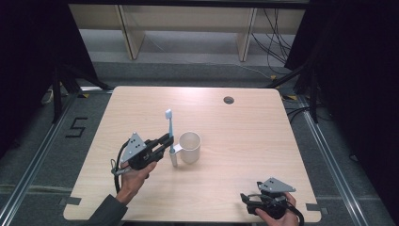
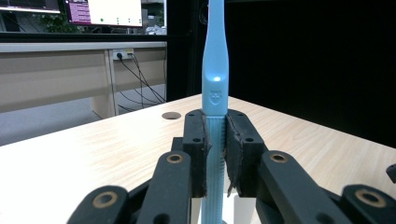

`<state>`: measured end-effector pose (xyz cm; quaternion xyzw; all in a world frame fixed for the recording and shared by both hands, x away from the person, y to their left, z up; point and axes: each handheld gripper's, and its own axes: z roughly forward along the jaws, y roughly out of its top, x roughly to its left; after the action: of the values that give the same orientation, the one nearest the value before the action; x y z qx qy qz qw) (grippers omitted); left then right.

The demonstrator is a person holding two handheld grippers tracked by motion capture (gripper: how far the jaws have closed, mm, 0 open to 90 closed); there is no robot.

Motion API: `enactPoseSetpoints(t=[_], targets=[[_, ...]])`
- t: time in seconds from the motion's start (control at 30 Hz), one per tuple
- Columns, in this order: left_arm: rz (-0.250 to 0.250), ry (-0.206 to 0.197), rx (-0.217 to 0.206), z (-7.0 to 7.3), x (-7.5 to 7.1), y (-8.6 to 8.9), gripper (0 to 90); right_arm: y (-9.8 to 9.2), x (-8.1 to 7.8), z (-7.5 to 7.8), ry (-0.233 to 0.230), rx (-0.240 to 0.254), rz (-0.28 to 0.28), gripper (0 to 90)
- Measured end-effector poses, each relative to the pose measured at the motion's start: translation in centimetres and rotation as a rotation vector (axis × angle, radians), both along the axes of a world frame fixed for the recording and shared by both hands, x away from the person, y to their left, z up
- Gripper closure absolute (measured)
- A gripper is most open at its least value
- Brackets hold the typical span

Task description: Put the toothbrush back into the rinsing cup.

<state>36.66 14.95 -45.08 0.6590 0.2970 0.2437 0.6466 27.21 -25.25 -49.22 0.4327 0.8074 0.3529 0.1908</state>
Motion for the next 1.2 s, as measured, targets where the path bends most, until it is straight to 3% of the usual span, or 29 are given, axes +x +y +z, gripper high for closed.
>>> enactPoseSetpoints(t=[0.2,0.57,1.2], targets=[[-0.011,0.012,0.024,-1.0,0.0,-0.1,78.4,0.2,-0.2,0.0,0.026,0.022,-0.016,24.8],[-0.018,0.035,0.049,-2.9,0.1,0.1,78.3,0.2,-0.1,-0.1,0.014,0.015,-0.006,24.8],[-0.024,0.052,0.084,-3.6,0.2,0.0,77.7,0.2,-0.1,-0.1,0.015,0.017,-0.005,24.8]])
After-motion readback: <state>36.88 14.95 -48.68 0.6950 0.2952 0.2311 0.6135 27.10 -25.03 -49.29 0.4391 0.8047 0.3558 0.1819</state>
